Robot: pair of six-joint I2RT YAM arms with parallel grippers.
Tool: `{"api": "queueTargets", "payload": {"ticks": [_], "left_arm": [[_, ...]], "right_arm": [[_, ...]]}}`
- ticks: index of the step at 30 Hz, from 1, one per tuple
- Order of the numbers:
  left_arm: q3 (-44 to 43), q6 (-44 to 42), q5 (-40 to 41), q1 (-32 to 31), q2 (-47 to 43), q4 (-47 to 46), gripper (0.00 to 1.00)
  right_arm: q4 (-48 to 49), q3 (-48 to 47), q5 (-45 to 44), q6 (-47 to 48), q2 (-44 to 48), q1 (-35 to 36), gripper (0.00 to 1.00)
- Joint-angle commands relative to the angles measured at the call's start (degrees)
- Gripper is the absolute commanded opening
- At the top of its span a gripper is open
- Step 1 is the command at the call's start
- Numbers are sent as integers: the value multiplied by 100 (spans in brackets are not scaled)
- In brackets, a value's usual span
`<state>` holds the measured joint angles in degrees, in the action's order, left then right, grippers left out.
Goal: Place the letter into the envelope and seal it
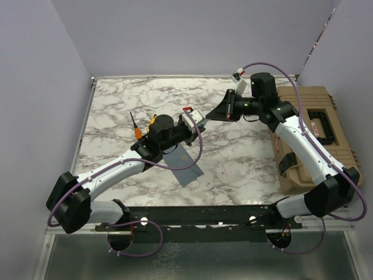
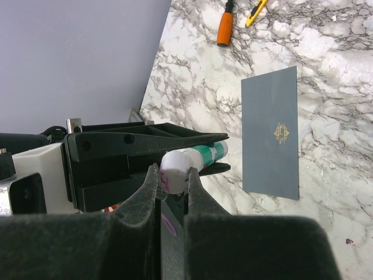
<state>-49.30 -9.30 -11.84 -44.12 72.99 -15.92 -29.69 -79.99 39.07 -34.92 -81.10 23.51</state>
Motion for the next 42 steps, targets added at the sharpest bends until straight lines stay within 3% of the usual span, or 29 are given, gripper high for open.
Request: {"api": "queueTargets", "payload": {"ticks": [1, 6, 34, 42], "left_arm": [[-123, -87, 203, -56, 3, -37, 0], [-80, -103, 307, -54, -117, -26, 0], [-259, -134, -13, -62, -34, 39, 0], [-368, -260, -108, -58, -9, 206, 0]], "right_arm": [[-76, -167, -309, 44, 168, -13, 0], [-423, -211, -743, 243, 200, -14, 0], [103, 67, 205, -46, -47, -14, 0], [-326, -171, 224, 193, -253, -13, 0]]}}
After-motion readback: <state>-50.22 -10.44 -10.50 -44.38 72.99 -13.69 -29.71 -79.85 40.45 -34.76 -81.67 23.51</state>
